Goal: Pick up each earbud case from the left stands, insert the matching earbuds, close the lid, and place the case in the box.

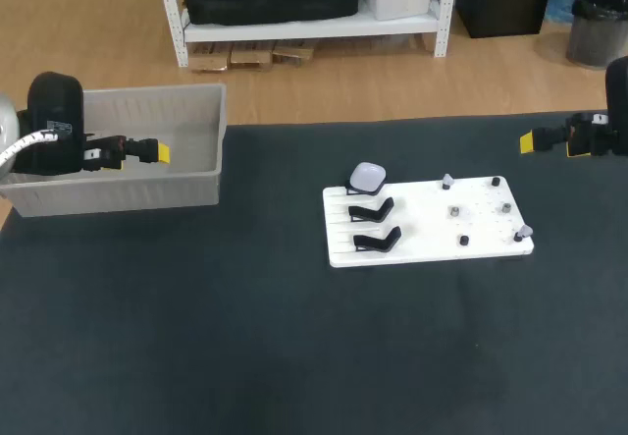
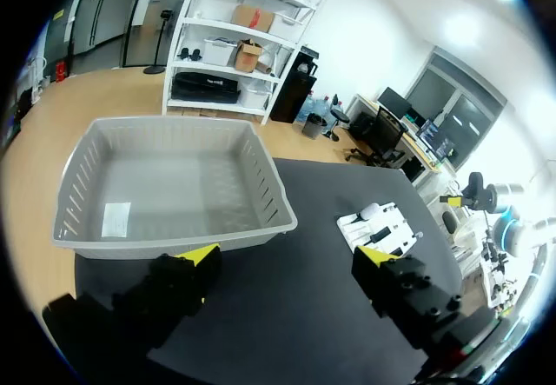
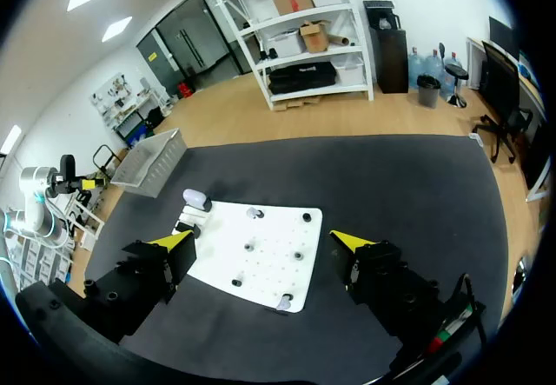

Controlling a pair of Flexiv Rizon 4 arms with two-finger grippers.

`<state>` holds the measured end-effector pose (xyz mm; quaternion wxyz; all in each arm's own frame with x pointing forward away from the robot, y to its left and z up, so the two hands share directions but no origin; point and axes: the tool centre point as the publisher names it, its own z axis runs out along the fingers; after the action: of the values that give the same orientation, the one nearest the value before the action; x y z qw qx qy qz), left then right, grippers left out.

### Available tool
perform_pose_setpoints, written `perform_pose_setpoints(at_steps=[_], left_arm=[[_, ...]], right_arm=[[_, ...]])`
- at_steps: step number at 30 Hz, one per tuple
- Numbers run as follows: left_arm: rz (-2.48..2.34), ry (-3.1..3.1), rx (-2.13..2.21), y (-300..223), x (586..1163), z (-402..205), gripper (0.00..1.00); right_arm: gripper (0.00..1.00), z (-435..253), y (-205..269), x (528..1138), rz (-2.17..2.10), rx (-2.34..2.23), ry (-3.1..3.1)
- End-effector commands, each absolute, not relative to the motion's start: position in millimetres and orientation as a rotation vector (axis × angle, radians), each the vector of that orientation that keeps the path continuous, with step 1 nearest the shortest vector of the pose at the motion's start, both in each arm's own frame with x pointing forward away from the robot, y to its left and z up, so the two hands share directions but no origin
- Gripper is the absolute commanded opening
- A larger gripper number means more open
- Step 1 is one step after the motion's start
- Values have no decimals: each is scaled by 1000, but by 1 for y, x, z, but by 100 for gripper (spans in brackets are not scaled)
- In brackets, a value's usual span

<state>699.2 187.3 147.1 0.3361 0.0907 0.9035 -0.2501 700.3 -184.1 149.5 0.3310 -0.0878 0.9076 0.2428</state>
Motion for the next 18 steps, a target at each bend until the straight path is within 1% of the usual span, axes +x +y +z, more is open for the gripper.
perform_pose_setpoints(at_steps=[1, 10, 13, 18], left_arm=[[-639, 2370, 232, 185, 699, 149, 100], [-639, 2370, 232, 185, 699, 149, 100], [-734, 2165, 456, 181, 701, 158, 100], [-740, 1642, 1050, 171, 700, 168, 100]], right_arm=[[100, 150, -184, 701, 636, -231, 2373], [100, 150, -184, 701, 636, -231, 2373], [100, 150, -184, 701, 636, -231, 2373], [100, 150, -184, 701, 636, -231, 2373]])
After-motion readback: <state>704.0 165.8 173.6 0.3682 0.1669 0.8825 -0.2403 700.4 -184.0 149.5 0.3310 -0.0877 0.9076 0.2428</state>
